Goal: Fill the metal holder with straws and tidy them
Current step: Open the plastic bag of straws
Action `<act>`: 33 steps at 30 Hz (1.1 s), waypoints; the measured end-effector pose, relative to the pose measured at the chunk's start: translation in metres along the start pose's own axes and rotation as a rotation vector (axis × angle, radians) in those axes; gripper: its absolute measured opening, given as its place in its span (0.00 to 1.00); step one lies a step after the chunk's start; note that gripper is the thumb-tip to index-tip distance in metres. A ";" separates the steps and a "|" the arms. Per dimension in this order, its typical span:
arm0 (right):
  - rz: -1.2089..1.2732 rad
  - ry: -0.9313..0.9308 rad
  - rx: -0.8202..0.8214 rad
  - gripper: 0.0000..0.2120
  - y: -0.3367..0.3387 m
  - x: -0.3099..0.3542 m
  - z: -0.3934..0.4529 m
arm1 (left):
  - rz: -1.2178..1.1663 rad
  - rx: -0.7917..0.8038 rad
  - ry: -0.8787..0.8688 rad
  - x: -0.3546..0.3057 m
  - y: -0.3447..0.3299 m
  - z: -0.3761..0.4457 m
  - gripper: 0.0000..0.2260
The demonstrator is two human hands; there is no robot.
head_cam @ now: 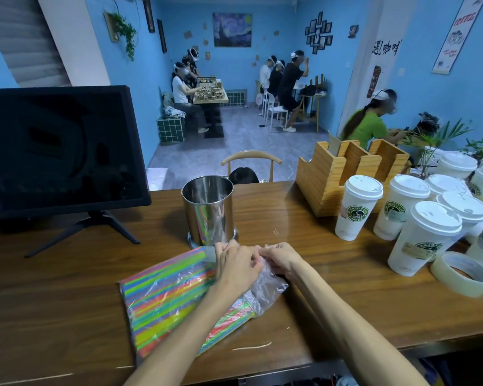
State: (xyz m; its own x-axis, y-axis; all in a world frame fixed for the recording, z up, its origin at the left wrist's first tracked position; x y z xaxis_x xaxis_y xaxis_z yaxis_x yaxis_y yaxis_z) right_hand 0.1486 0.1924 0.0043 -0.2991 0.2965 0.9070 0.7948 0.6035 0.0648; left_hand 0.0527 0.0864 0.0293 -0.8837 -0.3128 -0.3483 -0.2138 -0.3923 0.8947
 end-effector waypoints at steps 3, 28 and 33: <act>0.049 -0.026 -0.006 0.16 0.004 0.000 -0.001 | -0.029 0.014 -0.048 0.002 0.003 -0.002 0.08; -0.016 -0.069 0.002 0.03 0.021 -0.006 0.003 | -0.293 0.349 -0.328 0.015 0.068 -0.008 0.05; -0.102 -0.013 -0.071 0.06 0.022 -0.014 0.008 | -0.118 0.339 -0.346 0.036 0.077 -0.007 0.09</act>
State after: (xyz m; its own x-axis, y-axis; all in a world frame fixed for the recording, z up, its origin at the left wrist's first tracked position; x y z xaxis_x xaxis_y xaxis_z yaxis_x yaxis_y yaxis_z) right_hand 0.1663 0.2077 -0.0102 -0.3869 0.2460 0.8887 0.7952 0.5769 0.1865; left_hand 0.0075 0.0391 0.0843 -0.9195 0.0443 -0.3907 -0.3931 -0.0866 0.9154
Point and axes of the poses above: each hand's wrist, its own z-axis towards the middle knuckle, its own y-axis out of the back of the hand, x = y × z, the point moved 2 cm from there along z, towards the middle knuckle, and after that the axes turned 1 degree about -x, right-handed, at the moved point
